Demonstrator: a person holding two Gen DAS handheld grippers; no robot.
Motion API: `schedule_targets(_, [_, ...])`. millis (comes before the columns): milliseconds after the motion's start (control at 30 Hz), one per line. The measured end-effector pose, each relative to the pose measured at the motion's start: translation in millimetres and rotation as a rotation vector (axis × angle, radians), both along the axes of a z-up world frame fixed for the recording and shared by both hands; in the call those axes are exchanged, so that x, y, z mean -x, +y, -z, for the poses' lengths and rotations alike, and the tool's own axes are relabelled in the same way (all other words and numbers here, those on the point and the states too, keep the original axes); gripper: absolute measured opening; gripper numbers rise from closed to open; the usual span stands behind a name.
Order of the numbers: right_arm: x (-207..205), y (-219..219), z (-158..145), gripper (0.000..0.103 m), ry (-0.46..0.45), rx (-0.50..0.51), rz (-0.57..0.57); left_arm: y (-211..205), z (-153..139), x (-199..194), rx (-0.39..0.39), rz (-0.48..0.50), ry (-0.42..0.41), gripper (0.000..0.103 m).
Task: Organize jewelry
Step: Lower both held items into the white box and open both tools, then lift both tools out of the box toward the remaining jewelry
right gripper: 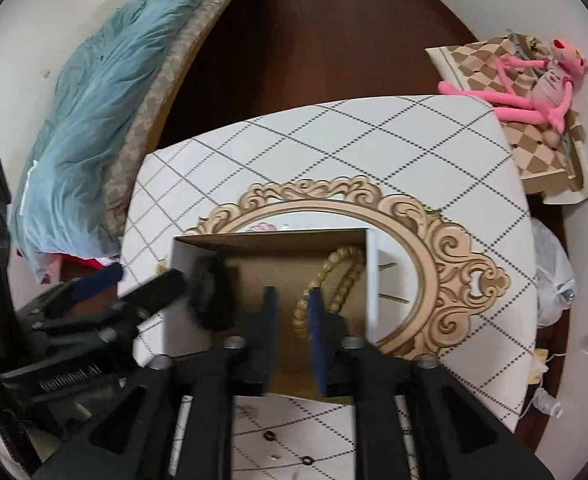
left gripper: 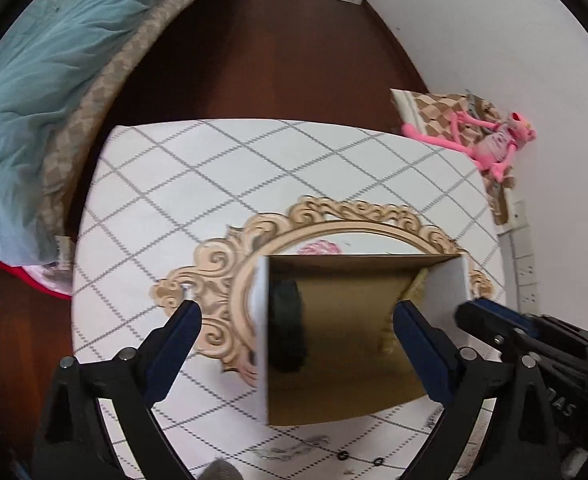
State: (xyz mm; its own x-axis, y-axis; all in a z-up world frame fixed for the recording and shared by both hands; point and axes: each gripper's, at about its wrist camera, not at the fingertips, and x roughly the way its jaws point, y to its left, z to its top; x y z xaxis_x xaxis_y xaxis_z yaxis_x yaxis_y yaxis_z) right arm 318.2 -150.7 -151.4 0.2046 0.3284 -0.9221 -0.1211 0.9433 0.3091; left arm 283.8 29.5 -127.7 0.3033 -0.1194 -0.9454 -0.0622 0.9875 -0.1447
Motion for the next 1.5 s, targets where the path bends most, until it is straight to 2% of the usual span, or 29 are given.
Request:
schedule_targets(33, [1, -2, 1, 0.047, 0.004, -0.003, 0.004, 3, 0, 2, -0.015, -0.011, -0.002, 0.098])
schedule_targets(167, [10, -6, 2, 0.058, -0.02, 0.069, 0.014, 14, 2, 9, -0.105, -0.045, -0.027, 0.099])
schedule_targets(233, [19, -4, 2, 0.088, -0.051, 0.164, 0.012, 16, 1, 14, -0.15, -0.052, -0.052, 0.099])
schedule_targets(300, [25, -1, 4, 0.095, -0.073, 0.229, 0.008, 16, 2, 20, -0.185, -0.057, -0.068, 0.099])
schedule_targets(433, [38, 1, 10, 0.095, -0.091, 0.302, 0.012, 13, 5, 31, -0.212, -0.058, -0.07, 0.099])
schedule_targets(600, [48, 3, 12, 0.095, -0.089, 0.302, 0.016, 7, 0, 46, -0.248, -0.055, -0.086, 0.099])
schedule_targets(800, [61, 5, 1, 0.095, -0.114, 0.306, 0.026, 3, -15, 59, -0.264, -0.056, -0.118, 0.099])
schedule_targets(967, [73, 5, -18, 0.095, -0.157, 0.321, 0.033, 2, -34, 74, -0.244, -0.068, -0.143, 0.099])
schedule_targets(1233, [106, 5, -69, 0.095, -0.264, 0.337, 0.051, -1, -72, 107, -0.25, -0.073, -0.221, 0.099])
schedule_targets(1500, [142, -1, -109, 0.095, -0.332, 0.318, 0.067, 5, -102, 142, -0.245, -0.085, -0.285, 0.099])
